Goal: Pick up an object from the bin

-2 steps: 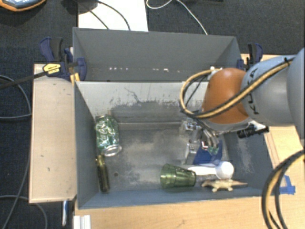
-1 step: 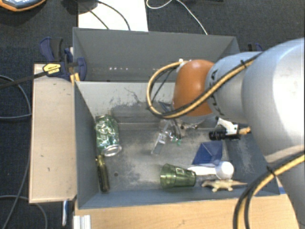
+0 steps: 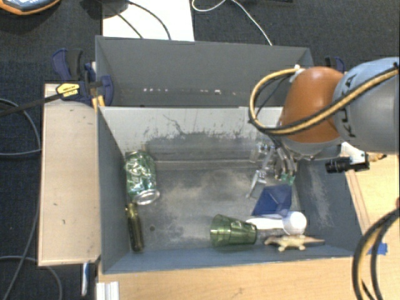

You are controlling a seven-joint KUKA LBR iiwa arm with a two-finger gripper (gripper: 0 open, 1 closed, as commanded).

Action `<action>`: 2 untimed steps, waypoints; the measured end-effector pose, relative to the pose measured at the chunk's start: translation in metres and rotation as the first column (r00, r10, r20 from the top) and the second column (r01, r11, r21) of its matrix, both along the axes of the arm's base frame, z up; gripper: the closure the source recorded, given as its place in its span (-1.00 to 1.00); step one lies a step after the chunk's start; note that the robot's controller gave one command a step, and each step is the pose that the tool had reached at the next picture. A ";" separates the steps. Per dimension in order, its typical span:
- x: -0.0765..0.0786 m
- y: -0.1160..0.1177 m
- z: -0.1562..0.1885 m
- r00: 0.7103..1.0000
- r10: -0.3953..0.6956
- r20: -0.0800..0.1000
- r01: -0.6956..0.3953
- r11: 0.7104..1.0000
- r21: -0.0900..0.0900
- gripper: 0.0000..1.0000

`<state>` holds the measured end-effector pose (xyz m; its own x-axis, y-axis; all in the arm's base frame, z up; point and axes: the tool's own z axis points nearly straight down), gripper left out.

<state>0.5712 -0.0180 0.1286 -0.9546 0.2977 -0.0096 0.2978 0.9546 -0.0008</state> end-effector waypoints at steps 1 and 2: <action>0.021 0.062 -0.011 0.980 -0.199 0.002 0.199 0.980 0.011 -1.00; 0.012 0.018 -0.001 0.989 -0.149 0.002 0.149 0.989 0.000 -1.00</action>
Offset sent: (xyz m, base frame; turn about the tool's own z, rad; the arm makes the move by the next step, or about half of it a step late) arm 0.0114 0.0202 -0.0016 0.1474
